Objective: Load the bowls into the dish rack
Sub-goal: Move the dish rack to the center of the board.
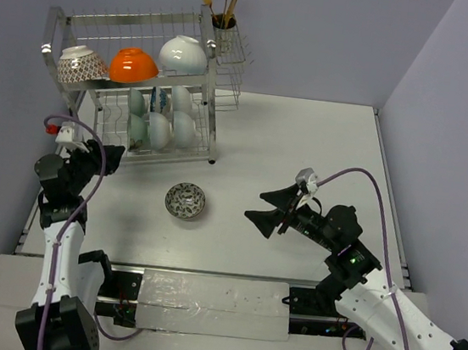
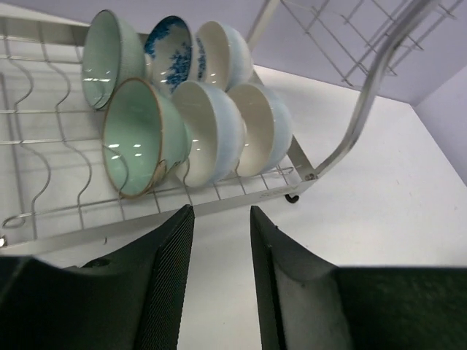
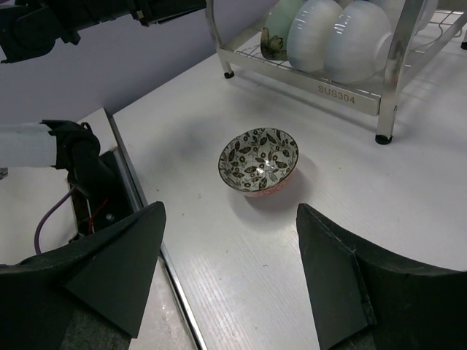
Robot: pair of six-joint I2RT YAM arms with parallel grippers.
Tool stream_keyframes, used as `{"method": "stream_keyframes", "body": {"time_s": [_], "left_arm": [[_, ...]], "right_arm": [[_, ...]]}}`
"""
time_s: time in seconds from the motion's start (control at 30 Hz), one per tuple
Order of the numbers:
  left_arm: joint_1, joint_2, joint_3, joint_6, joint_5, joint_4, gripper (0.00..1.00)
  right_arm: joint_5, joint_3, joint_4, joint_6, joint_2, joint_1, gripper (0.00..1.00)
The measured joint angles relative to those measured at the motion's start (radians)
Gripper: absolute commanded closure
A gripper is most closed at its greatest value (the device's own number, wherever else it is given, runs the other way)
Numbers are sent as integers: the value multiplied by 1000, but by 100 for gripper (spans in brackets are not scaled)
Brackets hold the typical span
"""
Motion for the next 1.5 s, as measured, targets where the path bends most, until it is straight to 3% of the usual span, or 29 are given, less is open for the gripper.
{"method": "stream_keyframes", "body": {"time_s": [0.23, 0.4, 0.77, 1.0, 1.17, 1.33, 1.5], "left_arm": [[9, -9, 42, -25, -198, -120, 48], [90, 70, 111, -32, -330, -126, 43], [169, 283, 148, 41, -304, 14, 30], [177, 412, 156, 86, -170, 106, 36], [204, 457, 156, 79, -104, 166, 51], [206, 443, 138, 61, -102, 172, 59], [172, 349, 76, 35, -103, 144, 61]], "right_arm": [[0, 0, -2, 0, -11, 0, 20], [5, -6, -1, 3, -56, 0, 20], [2, -23, 12, 11, -85, 0, 19], [-3, -25, 15, 11, -83, 0, 20], [-16, -25, 20, 11, -72, 0, 20], [-26, -25, 23, 11, -71, 0, 20], [-31, -25, 31, 11, -69, 0, 20]]}}
